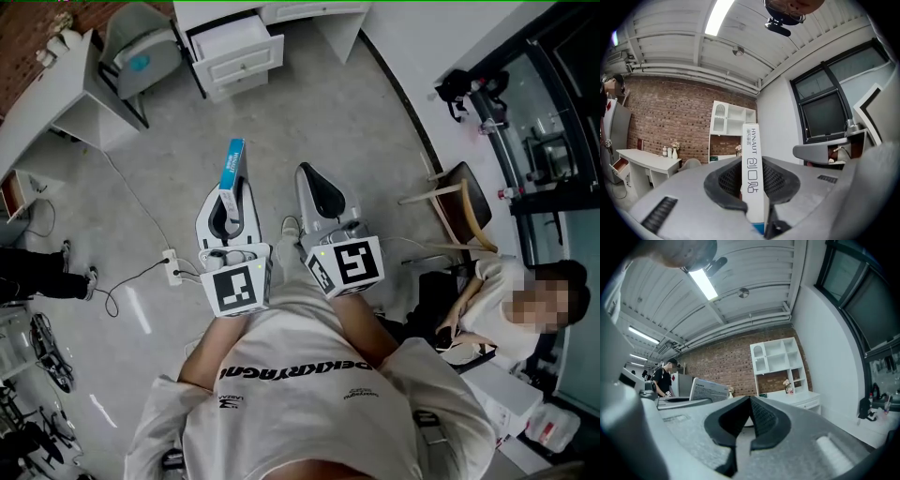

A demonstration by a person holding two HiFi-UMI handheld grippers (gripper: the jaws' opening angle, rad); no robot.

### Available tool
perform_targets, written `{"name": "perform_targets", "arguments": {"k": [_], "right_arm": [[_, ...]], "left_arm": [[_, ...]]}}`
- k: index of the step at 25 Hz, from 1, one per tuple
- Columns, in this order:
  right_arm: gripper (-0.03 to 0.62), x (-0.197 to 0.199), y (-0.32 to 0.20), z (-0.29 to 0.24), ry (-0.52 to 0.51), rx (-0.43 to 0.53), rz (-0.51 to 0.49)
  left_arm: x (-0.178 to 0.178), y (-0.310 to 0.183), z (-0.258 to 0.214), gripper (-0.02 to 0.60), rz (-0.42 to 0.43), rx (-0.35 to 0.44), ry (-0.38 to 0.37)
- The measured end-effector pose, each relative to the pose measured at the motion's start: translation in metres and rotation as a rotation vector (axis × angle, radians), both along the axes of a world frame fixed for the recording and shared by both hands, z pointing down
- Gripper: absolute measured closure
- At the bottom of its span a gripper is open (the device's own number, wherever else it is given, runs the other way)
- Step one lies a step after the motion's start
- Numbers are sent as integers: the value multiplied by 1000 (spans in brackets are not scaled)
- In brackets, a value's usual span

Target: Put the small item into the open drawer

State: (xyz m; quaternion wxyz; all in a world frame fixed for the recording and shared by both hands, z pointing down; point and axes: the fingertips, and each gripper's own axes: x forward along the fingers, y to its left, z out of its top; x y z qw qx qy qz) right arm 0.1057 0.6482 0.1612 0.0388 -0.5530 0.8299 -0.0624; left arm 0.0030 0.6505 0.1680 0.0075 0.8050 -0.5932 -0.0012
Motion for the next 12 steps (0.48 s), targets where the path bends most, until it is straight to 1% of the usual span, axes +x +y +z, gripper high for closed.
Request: {"name": "perform_targets", "arguments": {"k": [4, 7, 12], "right_arm": [[594, 22, -70, -14, -17, 15, -8], [594, 35, -120, -21, -19, 17, -23], [594, 49, -182, -13, -21, 3, -58]], "left_arm": [[20, -67, -14, 517, -9, -3, 0], [33, -114, -21, 517, -25, 4, -14], [50, -175, -16, 517, -55, -10, -20]]}}
